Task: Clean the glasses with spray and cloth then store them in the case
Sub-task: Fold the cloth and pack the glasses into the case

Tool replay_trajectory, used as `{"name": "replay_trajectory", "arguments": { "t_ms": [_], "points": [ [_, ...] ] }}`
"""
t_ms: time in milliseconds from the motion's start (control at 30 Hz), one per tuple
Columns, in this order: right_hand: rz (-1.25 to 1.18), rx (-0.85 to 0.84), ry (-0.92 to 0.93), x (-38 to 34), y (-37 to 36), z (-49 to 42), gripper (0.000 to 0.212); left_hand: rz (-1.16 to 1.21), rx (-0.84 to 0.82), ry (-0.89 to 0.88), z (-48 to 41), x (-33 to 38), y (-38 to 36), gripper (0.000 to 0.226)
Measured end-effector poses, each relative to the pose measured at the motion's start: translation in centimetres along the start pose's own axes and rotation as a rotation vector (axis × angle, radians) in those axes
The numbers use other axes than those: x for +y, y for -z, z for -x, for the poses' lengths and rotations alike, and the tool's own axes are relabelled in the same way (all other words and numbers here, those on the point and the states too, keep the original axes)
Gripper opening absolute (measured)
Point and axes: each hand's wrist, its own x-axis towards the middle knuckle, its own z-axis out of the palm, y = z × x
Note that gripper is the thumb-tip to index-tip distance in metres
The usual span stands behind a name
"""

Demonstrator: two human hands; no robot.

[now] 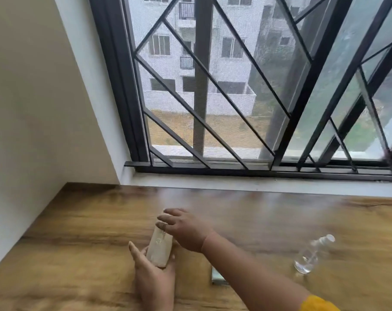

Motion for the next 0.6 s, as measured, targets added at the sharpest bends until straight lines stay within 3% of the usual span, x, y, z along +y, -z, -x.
{"name": "replay_trajectory", "arguments": {
  "t_ms": [300, 600],
  "points": [
    [0.165, -0.269, 0.172, 0.8, 1.2, -2.9, 0.042, 0.025, 0.048, 0.040, 0.2, 0.5, 0.2, 0.120],
    [0.177, -0.417, 0.157, -0.1, 5.4, -5.8, 0.041, -0.006, 0.083, 0.124, -0.1, 1.5, 1.0, 0.139]
  ]
}}
